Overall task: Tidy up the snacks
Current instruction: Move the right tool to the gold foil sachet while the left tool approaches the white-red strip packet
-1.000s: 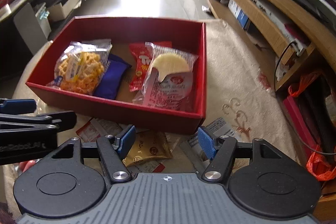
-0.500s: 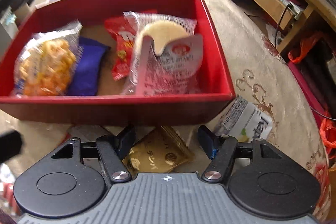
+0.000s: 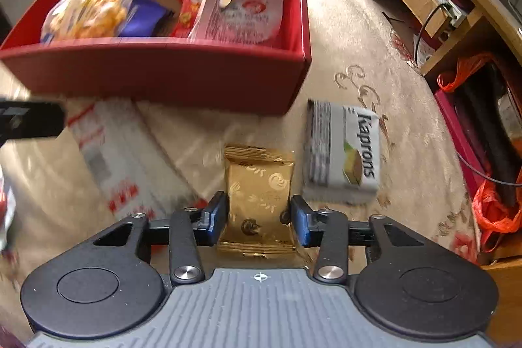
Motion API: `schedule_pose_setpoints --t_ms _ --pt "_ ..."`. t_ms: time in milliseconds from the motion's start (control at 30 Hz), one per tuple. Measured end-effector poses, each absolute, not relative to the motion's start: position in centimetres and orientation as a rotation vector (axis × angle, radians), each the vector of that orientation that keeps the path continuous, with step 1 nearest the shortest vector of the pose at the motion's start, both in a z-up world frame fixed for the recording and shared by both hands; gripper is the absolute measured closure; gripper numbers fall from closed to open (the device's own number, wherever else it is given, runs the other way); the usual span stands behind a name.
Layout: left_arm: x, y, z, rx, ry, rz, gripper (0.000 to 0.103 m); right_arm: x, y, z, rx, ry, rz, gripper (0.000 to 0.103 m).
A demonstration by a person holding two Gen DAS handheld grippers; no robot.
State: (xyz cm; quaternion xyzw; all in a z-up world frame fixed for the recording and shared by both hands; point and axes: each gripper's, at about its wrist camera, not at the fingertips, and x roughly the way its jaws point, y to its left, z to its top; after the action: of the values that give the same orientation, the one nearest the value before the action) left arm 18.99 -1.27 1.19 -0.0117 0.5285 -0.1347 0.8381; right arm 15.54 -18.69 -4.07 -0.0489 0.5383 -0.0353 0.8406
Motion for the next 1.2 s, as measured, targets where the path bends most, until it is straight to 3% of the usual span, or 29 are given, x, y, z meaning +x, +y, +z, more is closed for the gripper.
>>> schedule_pose_setpoints --t_ms 367,433,767,1200 --pt "20.3 -4.5 -3.3 -0.249 1.255 -0.148 0.028 14.2 -19.4 -3.6 -0.105 1.135 -0.001 0.055" --pt "19.8 -5.2 -3.8 -0.291 1.228 -0.089 0.020 14.1 -19.9 -3.7 -0.099 1.140 0.002 0.054" --pt "16.5 -9.9 -4.7 0.002 1.112 -0.023 0.022 13.9 -20.9 -3.7 -0.097 1.161 0.037 0.053" --pt "12.7 -4.4 -4.3 0.082 1.193 -0.124 0.024 13.5 -19.6 -3.7 -0.148 1.152 0.044 0.052"
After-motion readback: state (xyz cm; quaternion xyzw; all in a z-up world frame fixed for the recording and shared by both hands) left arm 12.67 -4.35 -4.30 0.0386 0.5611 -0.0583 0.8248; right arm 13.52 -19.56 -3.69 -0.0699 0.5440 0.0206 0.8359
